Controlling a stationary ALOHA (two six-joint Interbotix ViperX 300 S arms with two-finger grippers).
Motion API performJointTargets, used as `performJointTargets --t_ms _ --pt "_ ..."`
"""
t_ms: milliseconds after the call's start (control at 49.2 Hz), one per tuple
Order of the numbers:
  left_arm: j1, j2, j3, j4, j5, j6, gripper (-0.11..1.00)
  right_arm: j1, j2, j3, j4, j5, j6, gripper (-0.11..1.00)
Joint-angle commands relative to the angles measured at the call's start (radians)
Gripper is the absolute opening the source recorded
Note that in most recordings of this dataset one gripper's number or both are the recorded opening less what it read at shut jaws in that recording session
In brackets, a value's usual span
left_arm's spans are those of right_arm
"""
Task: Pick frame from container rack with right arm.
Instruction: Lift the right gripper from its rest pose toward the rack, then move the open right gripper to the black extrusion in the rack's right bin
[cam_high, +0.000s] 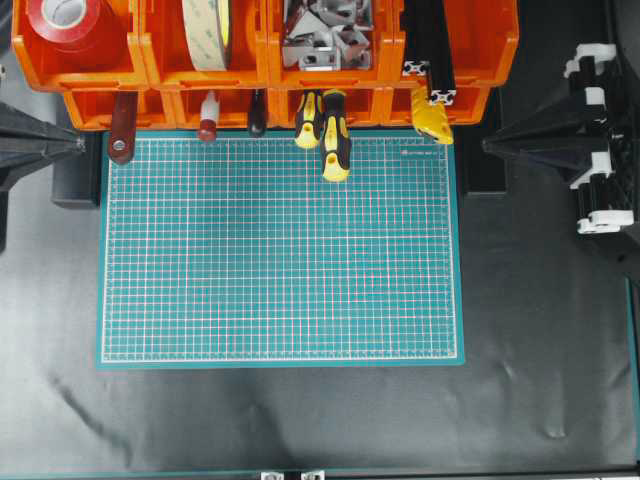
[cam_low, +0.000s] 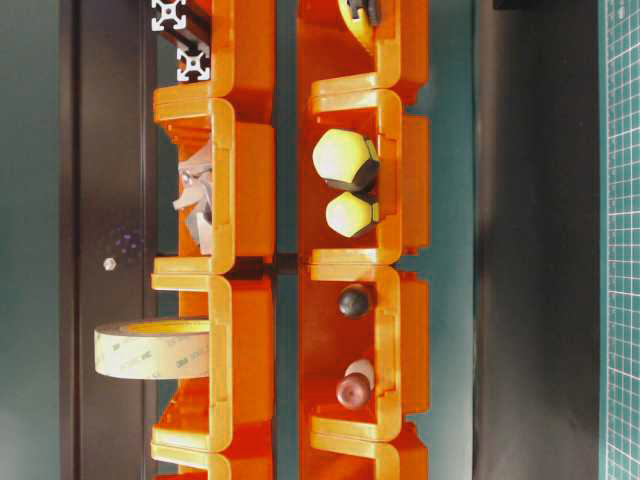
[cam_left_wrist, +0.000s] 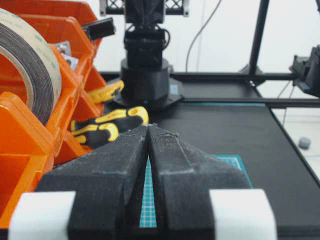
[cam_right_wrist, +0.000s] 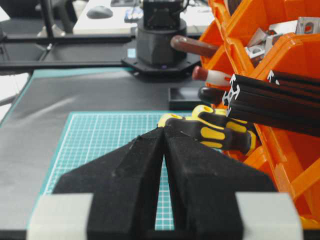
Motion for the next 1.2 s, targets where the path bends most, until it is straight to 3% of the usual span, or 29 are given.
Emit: performJointTargets --t_ms 0,81,142,386,692,854,936,997,1180 --pt "-0.028 0.009 -0.040 0.029 0.008 -0.023 0.06 0.018 0.000 -0.014 0.008 -0.008 0.011 0.02" --pt "-0.038 0.008 -0.067 0.029 0.038 -0.037 0.00 0.044 -0.020 -0.043 0.008 0.067 0.020 0.06" --pt "-0.043 0.006 -0.084 0.029 0.071 -0.041 0.00 0.061 -0.037 -0.084 0.008 0.204 0.044 0.00" --pt "-0.041 0.017 -0.127 0.029 0.173 -0.043 0.00 0.132 -0.015 -0.322 0.008 0.675 0.121 0.00" --pt "-0.052 0.034 -0.132 0.031 0.183 -0.075 0.00 0.213 0.204 -0.669 -0.002 1.138 0.126 0.00" --pt "-0.051 0.026 -0.132 0.029 0.216 -0.098 0.00 0.236 0.330 -0.815 -0.037 1.261 0.138 0.00" --pt "-0.049 0.025 -0.132 0.031 0.245 -0.098 0.00 0.258 0.397 -0.885 -0.089 1.308 0.153 0.00" --pt "-0.049 0.023 -0.132 0.031 0.259 -0.098 0.00 0.281 0.446 -0.931 -0.155 1.361 0.169 0.00" --pt "-0.049 0.021 -0.132 0.031 0.267 -0.098 0.00 0.379 0.566 -1.023 -0.416 1.560 0.225 0.00"
